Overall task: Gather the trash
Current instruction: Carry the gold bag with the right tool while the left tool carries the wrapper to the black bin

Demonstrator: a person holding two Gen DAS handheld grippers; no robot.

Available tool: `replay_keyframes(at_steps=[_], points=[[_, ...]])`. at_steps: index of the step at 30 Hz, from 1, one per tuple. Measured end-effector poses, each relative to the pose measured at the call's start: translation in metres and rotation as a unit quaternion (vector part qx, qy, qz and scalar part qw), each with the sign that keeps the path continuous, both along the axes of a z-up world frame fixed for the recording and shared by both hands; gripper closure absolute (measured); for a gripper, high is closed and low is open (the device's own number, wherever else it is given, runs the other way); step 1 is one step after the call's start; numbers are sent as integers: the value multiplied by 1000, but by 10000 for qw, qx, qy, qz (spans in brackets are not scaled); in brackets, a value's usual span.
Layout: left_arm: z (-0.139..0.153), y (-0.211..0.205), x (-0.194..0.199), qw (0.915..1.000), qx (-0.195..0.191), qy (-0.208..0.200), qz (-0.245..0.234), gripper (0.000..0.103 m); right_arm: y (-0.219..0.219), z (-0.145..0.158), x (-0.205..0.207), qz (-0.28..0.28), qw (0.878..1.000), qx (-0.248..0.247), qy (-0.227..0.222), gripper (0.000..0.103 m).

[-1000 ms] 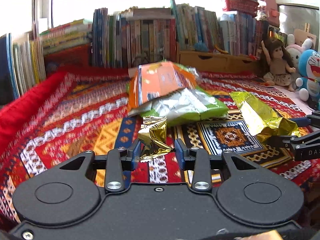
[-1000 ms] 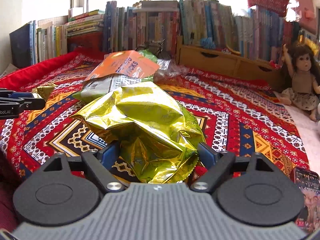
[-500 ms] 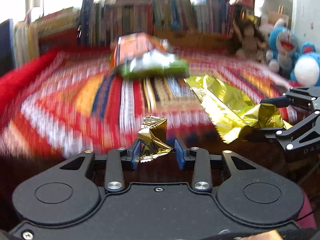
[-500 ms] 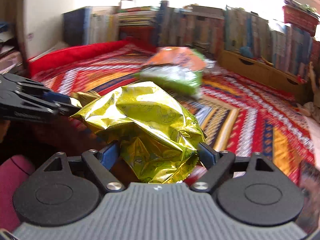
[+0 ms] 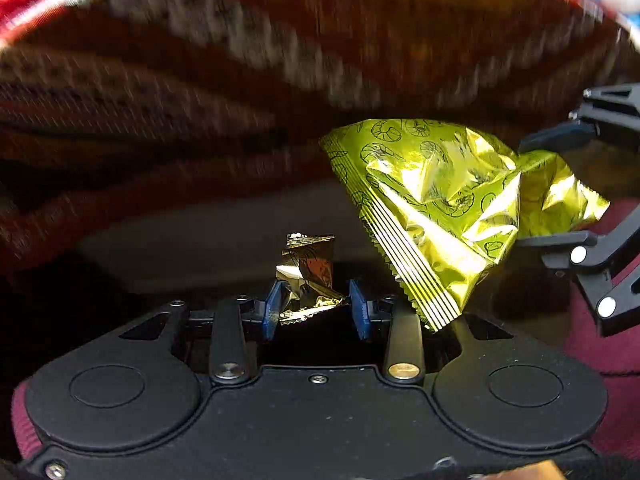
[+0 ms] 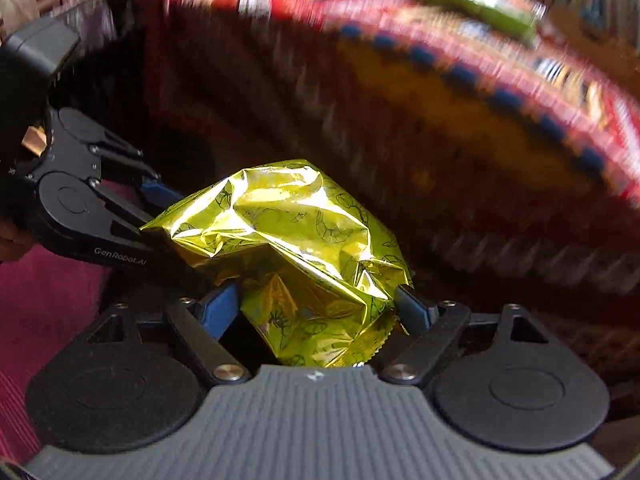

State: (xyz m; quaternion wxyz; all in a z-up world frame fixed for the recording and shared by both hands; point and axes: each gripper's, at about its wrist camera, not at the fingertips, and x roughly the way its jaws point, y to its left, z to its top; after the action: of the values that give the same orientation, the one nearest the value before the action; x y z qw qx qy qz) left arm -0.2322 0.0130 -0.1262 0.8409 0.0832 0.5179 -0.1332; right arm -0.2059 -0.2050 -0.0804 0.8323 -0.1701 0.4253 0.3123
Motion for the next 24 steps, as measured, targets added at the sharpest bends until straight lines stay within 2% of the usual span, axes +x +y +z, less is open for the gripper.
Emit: replay_keyframes(at_steps=[6, 11, 17, 24], points=[[-54, -6, 3, 9959, 264, 763, -415, 69, 1, -47, 8, 160, 9966, -395, 706, 19], [-100, -18, 8, 9848, 715, 1313, -881, 68, 5, -85, 19, 353, 9897, -731, 1178, 19], [-142, -15, 8, 9727, 912, 1896, -979, 68, 18, -120, 31, 658, 9797, -1018, 1596, 19], [-171, -15, 13, 9576, 994, 2561, -865, 69, 29, -152, 42, 925, 9710, -1037, 1948, 19]])
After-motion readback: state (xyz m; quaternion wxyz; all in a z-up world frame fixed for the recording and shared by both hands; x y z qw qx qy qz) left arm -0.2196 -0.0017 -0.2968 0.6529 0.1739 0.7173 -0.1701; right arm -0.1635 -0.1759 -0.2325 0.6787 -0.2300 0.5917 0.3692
